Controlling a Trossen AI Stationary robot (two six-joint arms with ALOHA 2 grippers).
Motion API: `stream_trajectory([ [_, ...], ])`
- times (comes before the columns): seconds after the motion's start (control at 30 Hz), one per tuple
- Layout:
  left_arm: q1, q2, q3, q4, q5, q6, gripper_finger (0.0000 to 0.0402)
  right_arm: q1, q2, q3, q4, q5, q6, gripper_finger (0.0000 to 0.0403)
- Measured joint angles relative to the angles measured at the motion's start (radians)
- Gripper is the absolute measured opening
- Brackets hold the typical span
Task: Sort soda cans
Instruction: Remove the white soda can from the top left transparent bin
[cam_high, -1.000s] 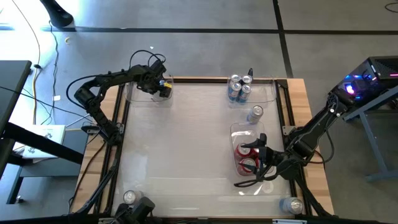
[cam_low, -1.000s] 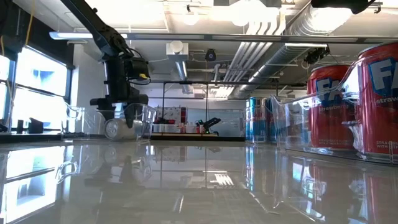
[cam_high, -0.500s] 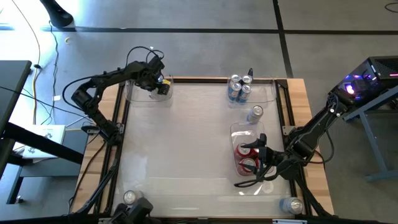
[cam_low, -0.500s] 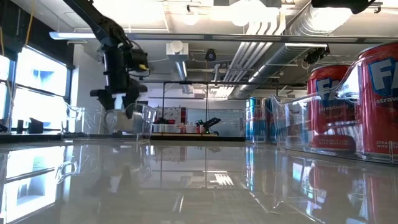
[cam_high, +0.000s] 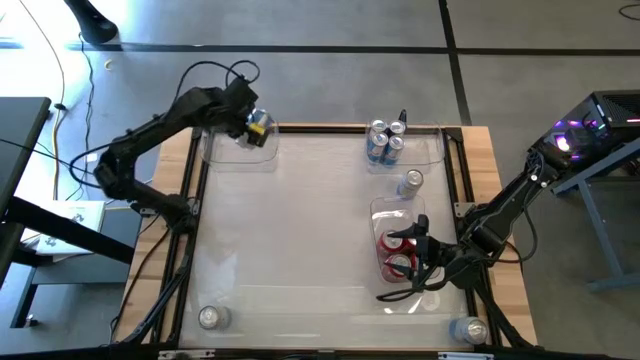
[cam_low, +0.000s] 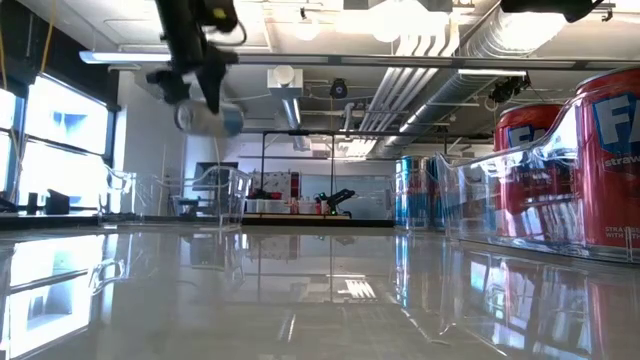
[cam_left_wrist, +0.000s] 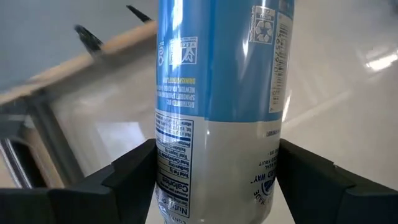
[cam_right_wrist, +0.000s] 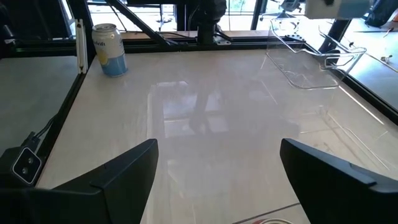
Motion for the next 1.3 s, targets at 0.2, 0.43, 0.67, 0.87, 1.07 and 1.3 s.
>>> stream_trajectory([
  [0.2, -0.243, -0.021, 0.023, -0.213, 0.016, -0.149, 0.0275, 0.000, 0.000, 0.000, 0.000, 0.000, -0.019, 0.0333],
  [0.43, -0.483, 0.092, 0.021, -0.411, 0.216, -0.295, 0.0275, 0.000, 0.000, 0.000, 0.005, 0.026, -0.045, 0.0333],
  [0.67, -0.614, 0.284, 0.020, -0.404, 0.496, -0.297, 0.0275, 0.000, 0.000, 0.000, 0.005, 0.029, -0.065, 0.0333],
  [0.87, -0.658, 0.459, 0.021, -0.395, 0.702, -0.221, 0.0275, 0.000, 0.000, 0.000, 0.004, 0.029, -0.072, 0.0333],
  [1.07, -0.661, 0.587, 0.021, -0.398, 0.822, -0.167, 0.0275, 0.000, 0.000, 0.000, -0.004, 0.030, -0.072, 0.0333],
  [1.3, -0.646, 0.668, 0.021, -0.399, 0.867, -0.160, 0.0275, 0.000, 0.000, 0.000, -0.012, 0.030, -0.080, 0.0333],
])
